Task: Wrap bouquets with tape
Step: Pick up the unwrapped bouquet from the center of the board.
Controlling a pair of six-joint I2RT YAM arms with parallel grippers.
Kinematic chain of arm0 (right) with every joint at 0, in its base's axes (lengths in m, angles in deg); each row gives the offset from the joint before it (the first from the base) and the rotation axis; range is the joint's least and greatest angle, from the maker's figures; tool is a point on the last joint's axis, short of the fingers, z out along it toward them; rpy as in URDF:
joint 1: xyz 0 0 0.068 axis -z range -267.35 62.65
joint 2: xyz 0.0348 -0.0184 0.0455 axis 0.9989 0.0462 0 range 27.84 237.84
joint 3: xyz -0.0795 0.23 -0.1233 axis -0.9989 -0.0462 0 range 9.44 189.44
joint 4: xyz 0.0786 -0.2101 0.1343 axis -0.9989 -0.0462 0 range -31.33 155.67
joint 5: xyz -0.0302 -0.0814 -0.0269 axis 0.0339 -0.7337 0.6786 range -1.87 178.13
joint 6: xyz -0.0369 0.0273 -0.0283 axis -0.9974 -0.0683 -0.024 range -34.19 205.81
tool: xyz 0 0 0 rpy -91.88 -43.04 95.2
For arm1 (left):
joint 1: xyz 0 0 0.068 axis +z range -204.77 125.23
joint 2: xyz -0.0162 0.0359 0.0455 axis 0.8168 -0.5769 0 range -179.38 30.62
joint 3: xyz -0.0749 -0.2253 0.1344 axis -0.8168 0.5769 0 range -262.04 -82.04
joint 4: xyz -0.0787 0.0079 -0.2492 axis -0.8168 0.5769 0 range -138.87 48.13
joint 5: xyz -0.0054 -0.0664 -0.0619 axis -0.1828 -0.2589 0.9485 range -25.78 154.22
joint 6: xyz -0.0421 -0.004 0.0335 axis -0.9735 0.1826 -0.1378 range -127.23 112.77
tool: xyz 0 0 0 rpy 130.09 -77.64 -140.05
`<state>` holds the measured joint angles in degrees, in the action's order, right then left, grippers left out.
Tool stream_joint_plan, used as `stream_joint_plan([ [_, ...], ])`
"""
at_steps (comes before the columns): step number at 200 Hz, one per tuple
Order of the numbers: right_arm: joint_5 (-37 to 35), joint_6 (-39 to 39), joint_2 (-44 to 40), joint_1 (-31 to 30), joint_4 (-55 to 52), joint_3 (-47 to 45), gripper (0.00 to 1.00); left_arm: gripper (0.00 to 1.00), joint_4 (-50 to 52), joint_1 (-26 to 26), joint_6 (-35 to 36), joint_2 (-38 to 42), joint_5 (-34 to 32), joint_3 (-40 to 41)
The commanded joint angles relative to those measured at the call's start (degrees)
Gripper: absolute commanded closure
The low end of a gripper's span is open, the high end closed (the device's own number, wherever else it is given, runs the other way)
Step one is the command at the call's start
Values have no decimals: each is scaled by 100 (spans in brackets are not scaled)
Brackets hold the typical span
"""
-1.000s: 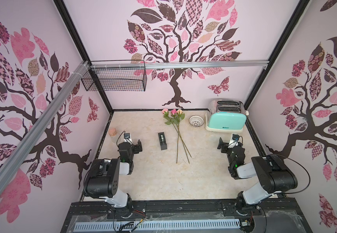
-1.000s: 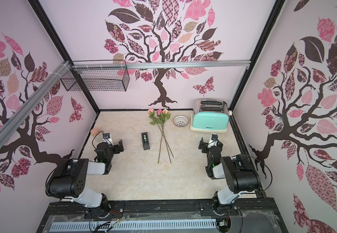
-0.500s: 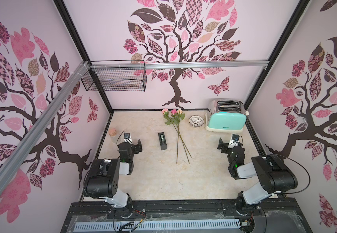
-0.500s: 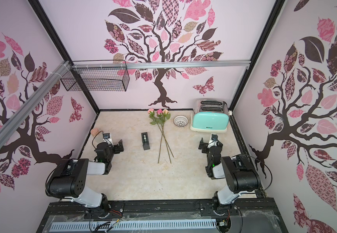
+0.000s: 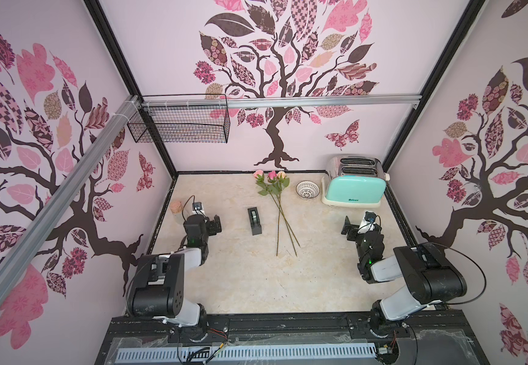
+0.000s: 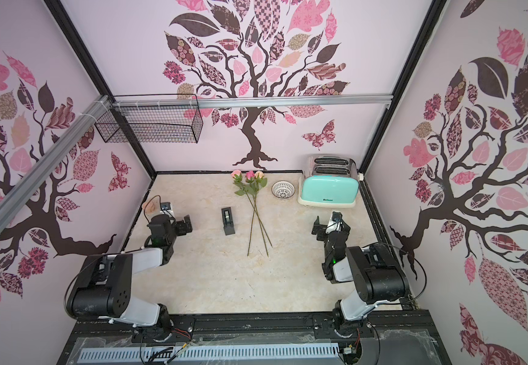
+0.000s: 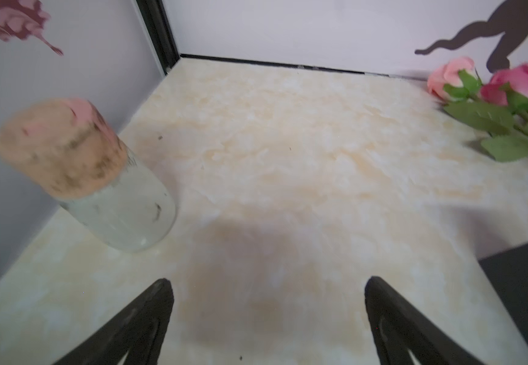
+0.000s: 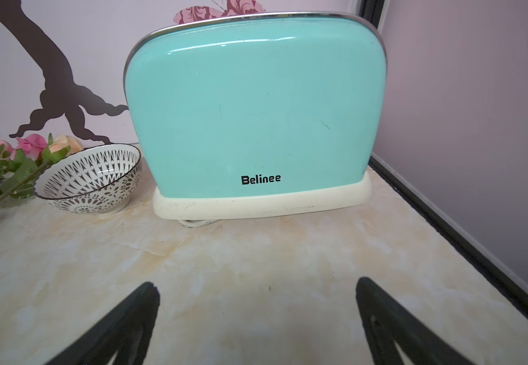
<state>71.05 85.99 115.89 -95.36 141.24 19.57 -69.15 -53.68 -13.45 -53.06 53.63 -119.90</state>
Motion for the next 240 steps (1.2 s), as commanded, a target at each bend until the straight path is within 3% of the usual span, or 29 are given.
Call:
stream_joint_plan([
  [1,-618,-371,-677,-328,37,-47,0,2,2115,7,-748,412,-662,-981],
  [17,-1029,-99,-1319,-377,-978,184,0,2,2639,44,-1462,634,-710,-1294],
  [30,-1761,1085,-1870,-357,-2422,626,0,2,3404,59,-2241,800,-920,-1652],
  [40,-1742,1595,-2180,-311,-3308,889,0,2,4136,82,-2888,914,-1124,-1938],
  [48,-1684,2006,-2408,-306,-3866,1078,0,2,4449,167,-3182,999,-926,-2066],
  [58,-1408,2501,-2664,-298,-4409,1286,0,2,4467,255,-3283,1119,-505,-2048],
  [95,420,2845,-3010,-314,-4928,1651,0,2,4768,214,-3268,1356,663,-2031],
  [117,916,2899,-2605,-482,-6017,2419,0,2,4969,-21,-3218,1431,1032,-1963],
  [150,1222,3135,-1562,-694,-7349,3578,0,2,5251,-679,-3017,1705,908,-1761],
  [200,1322,2855,133,-1319,-8603,5322,0,2,5332,-723,-2978,2347,1385,-1294],
  [240,1267,2746,1369,-1835,-8749,6347,0,2,5551,-723,-2836,2622,1533,-1264],
])
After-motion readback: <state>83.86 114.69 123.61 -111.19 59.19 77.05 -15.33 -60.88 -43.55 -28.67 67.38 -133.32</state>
